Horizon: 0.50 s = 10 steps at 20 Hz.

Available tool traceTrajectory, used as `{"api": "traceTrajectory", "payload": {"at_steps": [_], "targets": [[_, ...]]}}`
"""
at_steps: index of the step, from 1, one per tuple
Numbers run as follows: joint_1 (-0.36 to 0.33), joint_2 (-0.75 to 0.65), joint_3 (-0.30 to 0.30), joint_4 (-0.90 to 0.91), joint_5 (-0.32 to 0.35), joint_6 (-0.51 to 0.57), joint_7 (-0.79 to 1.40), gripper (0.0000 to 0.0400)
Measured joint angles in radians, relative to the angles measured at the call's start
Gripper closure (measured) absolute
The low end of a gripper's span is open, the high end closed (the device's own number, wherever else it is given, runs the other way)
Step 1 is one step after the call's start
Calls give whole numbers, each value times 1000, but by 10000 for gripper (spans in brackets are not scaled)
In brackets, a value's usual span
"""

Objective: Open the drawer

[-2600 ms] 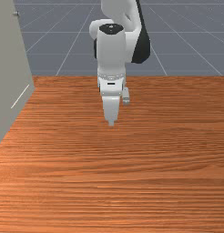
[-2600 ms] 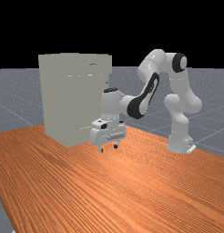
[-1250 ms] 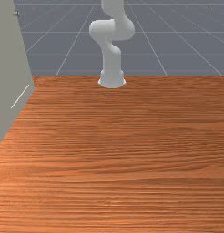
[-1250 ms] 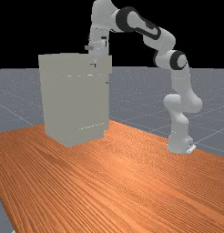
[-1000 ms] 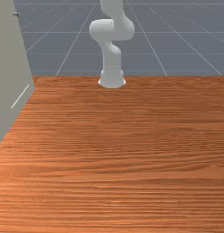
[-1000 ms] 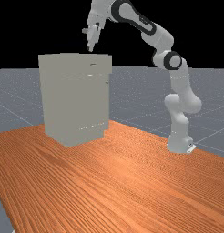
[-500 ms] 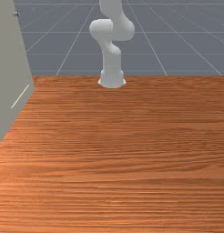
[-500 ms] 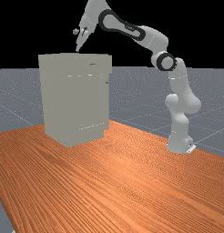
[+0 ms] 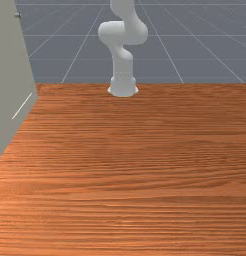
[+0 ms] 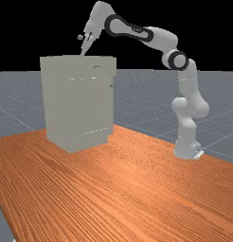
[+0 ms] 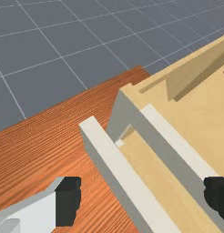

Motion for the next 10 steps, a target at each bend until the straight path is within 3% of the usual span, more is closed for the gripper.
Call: {"api": "traceTrajectory", "payload": {"at_steps": [6, 10], "targets": [[21, -24, 18, -99, 27, 3, 24, 0], [83, -152, 77, -227, 45, -3, 40, 0]]}}
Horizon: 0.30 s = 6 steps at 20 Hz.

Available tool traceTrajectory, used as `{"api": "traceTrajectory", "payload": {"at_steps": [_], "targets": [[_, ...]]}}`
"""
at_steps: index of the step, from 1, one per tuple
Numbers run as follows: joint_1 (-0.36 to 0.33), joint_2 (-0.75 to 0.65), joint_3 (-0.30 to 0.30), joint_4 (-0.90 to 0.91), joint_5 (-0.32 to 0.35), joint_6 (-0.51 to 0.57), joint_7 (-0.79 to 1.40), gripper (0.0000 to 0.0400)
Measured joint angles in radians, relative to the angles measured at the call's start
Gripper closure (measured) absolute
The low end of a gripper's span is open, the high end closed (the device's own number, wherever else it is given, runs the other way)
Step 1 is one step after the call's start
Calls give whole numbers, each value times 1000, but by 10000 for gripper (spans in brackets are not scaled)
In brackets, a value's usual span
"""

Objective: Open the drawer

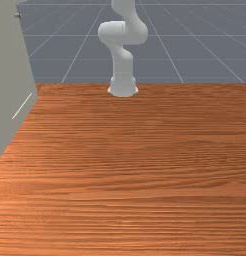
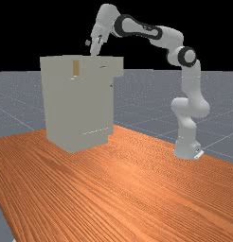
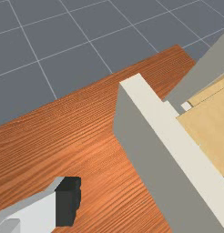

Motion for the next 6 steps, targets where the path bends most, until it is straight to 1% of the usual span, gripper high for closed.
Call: {"api": "traceTrajectory", "payload": {"at_steps": [1, 4, 6], "targets": [[21, -42, 23, -43, 5, -1, 14, 0], [83, -141, 93, -140, 14, -9, 62, 19], [109, -167, 132, -167, 12, -17, 111, 14]]}}
